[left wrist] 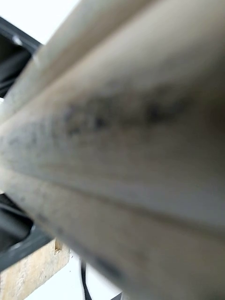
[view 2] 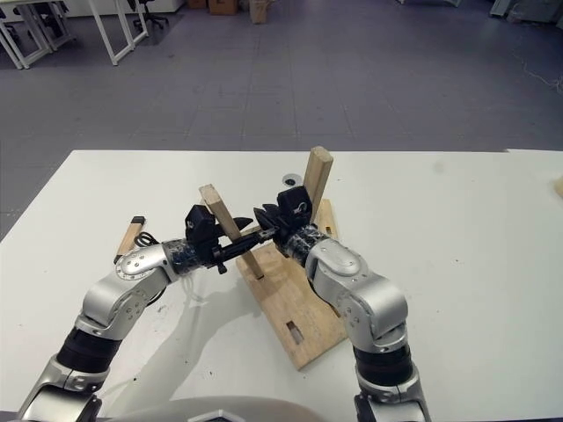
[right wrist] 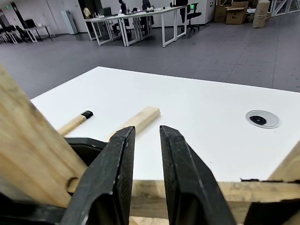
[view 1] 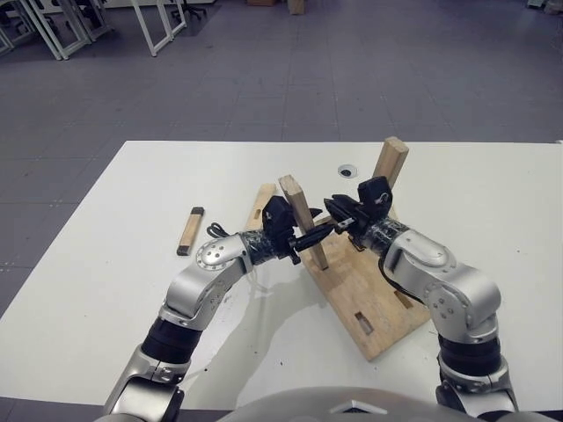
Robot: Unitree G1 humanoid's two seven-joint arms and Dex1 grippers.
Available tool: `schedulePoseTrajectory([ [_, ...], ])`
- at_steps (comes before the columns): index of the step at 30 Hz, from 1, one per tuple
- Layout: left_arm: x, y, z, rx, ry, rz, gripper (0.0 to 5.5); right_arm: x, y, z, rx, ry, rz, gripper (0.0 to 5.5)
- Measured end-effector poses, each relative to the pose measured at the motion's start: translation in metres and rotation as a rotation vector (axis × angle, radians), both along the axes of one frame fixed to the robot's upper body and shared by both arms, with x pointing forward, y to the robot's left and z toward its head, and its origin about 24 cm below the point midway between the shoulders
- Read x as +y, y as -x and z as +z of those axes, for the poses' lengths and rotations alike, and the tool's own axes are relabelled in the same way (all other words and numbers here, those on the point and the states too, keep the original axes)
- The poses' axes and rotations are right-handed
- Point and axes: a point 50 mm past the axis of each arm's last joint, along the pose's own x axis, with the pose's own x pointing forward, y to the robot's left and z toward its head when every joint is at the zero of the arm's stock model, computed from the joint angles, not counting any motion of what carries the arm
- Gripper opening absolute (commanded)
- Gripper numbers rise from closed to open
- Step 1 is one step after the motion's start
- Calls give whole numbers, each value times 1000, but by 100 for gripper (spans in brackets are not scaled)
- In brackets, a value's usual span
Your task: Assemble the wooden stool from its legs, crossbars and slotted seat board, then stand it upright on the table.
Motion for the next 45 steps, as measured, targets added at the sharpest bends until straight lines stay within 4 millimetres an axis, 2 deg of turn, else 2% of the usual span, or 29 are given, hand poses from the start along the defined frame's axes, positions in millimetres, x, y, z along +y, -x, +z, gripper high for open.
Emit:
schedulePoseTrajectory([
  [1, 0, -1, 0, 1, -1, -6, 203, -9, 5, 11, -31, -61, 12, 94],
  [3, 1, -1, 0, 1, -4, -12, 203, -24, 19, 15, -16, -109, 93, 94],
  [5, 1, -1, 0, 0, -6, -16, 203, -49, 36, 0, 114, -53, 195, 94],
  [7, 3, -3, 0, -1, -8, -19, 203, -76, 45, -12, 237, 6, 235, 94],
  [9, 3, -6, 0, -1, -10, -31, 203, -100, 37, -15, 284, 42, 166, 94],
  [11, 4, -9, 1, -4, -12, -44, 203, -130, 6, -25, 292, 186, -126, 94],
  [14, 6, -14, 1, -9, -17, -61, 203, -153, -30, -30, 233, 413, -421, 94],
  [15, 6, -15, 2, -10, -18, -65, 203, -148, -41, -28, 195, 456, -449, 94],
  [16, 6, -15, 2, -11, -18, -68, 203, -133, -50, -27, 158, 460, -422, 94],
  [18, 6, -16, 2, -16, -18, -76, 203, -92, -55, -25, 104, 400, -282, 94],
  [19, 10, -17, 3, -21, -24, -76, 203, -56, -49, -23, 70, 327, -154, 94],
  [23, 34, -22, 7, -24, -52, -14, 203, -35, -21, -16, 65, 294, -20, 94],
  [25, 30, -24, 6, -16, -58, -29, 203, 11, 5, -10, 52, 164, 295, 94],
  [26, 29, -25, 6, -19, -57, -40, 203, 17, 9, -7, 39, 147, 344, 94],
  [27, 29, -25, 5, -24, -54, -49, 203, 10, 5, -8, 45, 177, 323, 94],
  [29, 31, -23, 5, -27, -57, -106, 203, -36, -9, -13, 88, 296, 196, 94],
  [30, 31, -23, 5, -28, -55, -131, 203, -53, -9, -14, 107, 324, 183, 94],
  [32, 37, -23, 5, -37, -44, -214, 203, -83, 5, -20, 188, 380, 274, 94],
  [34, 44, -26, 5, -39, -38, -285, 203, -97, 23, -29, 279, 400, 417, 94],
  [35, 45, -29, 7, -48, -35, -309, 203, -98, 29, -30, 297, 396, 481, 94],
  [40, 47, -42, 11, -55, -39, -393, 203, -87, 49, -34, 344, 377, 722, 166],
  [45, 45, -48, 12, -66, -38, -424, 203, -69, 53, -55, 285, 467, 815, 166],
])
